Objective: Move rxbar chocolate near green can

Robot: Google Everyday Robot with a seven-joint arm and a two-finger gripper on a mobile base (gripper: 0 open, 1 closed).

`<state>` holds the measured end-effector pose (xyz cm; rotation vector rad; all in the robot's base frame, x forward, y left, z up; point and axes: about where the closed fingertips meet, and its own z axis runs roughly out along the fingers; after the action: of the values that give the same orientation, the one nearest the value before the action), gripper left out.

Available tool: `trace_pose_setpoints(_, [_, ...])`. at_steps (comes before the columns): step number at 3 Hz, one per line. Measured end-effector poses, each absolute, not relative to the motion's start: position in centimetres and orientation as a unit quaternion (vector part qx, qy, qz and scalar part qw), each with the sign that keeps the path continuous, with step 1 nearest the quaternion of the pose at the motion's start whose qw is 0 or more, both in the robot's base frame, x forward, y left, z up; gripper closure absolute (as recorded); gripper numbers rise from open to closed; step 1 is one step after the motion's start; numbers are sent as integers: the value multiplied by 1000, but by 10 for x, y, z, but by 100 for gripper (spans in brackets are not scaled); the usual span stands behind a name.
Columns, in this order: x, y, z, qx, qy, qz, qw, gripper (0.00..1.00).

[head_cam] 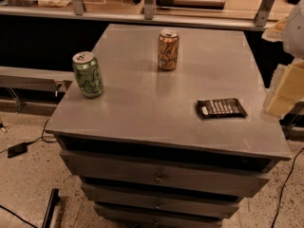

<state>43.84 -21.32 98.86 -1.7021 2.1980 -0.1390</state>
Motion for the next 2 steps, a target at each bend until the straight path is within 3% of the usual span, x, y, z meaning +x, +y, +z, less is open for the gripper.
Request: trace_pose_setpoints(2, [464, -197, 940, -631, 761, -12, 153, 0])
